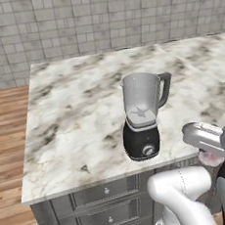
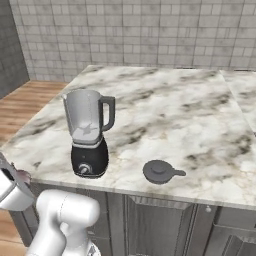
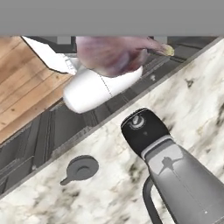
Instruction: Grab the garlic and lemon from the fridge, place them in the blender, close the lid, and turn on the blender to create a marinade.
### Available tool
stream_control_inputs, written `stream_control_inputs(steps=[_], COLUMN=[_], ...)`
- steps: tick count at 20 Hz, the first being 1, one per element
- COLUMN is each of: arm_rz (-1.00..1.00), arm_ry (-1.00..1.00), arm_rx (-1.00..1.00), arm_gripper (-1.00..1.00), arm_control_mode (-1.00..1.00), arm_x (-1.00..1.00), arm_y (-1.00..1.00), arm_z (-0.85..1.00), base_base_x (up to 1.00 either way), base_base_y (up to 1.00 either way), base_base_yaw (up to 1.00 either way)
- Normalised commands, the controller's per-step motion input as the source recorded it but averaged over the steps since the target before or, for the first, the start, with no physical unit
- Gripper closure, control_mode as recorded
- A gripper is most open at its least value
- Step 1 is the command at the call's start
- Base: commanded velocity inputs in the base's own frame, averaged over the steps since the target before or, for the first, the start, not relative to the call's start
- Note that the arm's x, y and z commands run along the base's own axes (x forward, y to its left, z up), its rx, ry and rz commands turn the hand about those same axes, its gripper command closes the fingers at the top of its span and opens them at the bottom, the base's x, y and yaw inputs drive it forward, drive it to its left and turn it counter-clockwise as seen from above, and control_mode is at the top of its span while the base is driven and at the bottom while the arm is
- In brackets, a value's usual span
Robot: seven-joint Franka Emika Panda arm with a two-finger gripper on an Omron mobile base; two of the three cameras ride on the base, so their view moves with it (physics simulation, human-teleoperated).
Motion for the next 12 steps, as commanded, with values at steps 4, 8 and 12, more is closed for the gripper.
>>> stream_control_inputs(steps=[4, 8, 12], arm_rz=[0.08, 0.04, 0.02], arm_ry=[-0.07, -0.05, -0.05], arm_rx=[0.0, 0.0, 0.0], arm_gripper=[1.0, 1.0, 1.0], arm_control_mode=[-1.0, -1.0, -1.0], arm_x=[0.46, 0.64, 0.56], arm_y=[-0.13, -0.07, 0.0], arm_z=[0.94, 0.89, 0.48], base_base_x=[0.0, 0.0, 0.0], base_base_y=[0.0, 0.0, 0.0], base_base_yaw=[0.0, 0.0, 0.0])
